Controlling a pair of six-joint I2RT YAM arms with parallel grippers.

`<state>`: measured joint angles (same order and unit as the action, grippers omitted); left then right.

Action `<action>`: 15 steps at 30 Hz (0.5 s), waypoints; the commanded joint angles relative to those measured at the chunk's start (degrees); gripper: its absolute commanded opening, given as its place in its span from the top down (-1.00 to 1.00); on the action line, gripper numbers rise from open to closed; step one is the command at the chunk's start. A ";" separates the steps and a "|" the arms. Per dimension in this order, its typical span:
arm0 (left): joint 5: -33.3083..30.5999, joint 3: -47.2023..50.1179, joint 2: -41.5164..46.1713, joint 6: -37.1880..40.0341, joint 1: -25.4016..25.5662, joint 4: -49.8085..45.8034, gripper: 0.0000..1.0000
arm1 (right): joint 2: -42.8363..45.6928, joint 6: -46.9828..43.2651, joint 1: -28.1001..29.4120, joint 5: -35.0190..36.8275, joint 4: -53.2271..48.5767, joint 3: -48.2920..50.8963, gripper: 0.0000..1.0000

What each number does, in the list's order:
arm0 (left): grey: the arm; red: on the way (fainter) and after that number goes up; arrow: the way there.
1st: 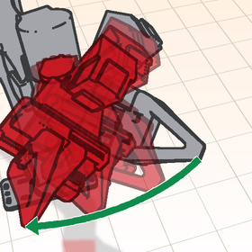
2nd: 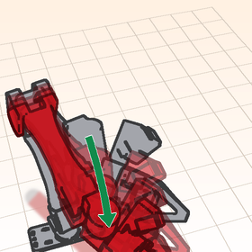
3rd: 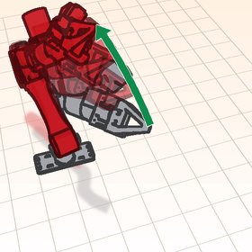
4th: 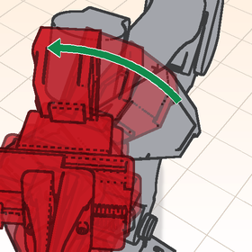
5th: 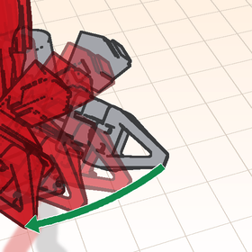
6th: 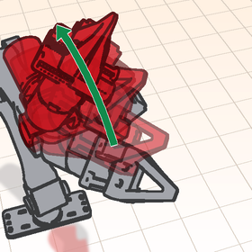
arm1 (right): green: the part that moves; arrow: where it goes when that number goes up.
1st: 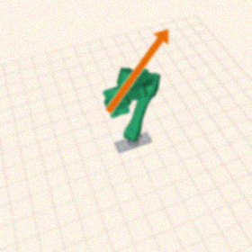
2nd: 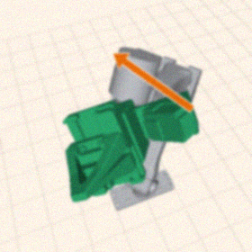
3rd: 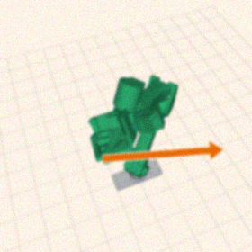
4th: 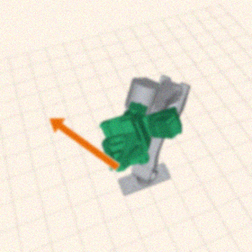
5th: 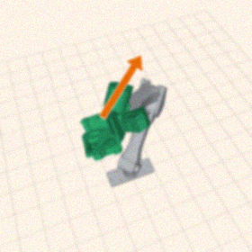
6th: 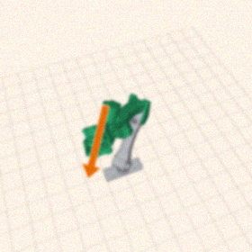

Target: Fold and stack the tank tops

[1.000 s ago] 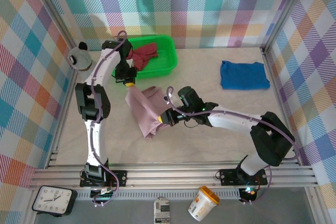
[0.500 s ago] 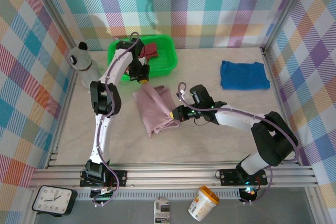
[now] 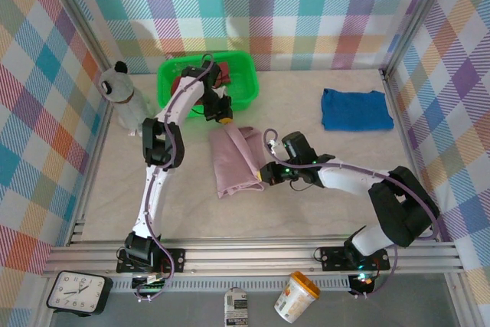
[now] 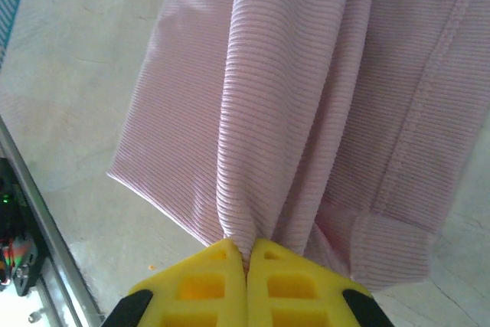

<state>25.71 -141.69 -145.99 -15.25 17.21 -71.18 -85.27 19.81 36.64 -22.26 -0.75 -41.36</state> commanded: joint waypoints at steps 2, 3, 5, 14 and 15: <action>2.87 -2.63 -0.31 -0.71 1.74 2.29 0.83 | 1.56 -2.24 -0.17 1.05 -4.26 2.04 0.91; 3.23 -2.59 -0.39 -0.55 1.93 2.19 0.81 | 1.56 -2.30 -0.17 1.23 -4.64 2.12 0.91; 4.05 -2.63 -0.33 -0.24 2.55 2.18 0.73 | 1.18 -2.71 -0.26 1.88 -5.23 2.19 0.89; 2.51 -3.57 4.58 0.95 2.91 5.32 0.20 | 2.39 -4.48 -0.76 3.98 -11.12 1.99 0.90; 1.40 -3.56 5.13 1.66 2.91 4.95 0.16 | 2.60 -4.67 -0.87 3.87 -11.59 1.97 0.89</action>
<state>27.81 -143.41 -145.75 -15.20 20.34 -67.05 -84.47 16.95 36.27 -18.87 -8.47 -40.01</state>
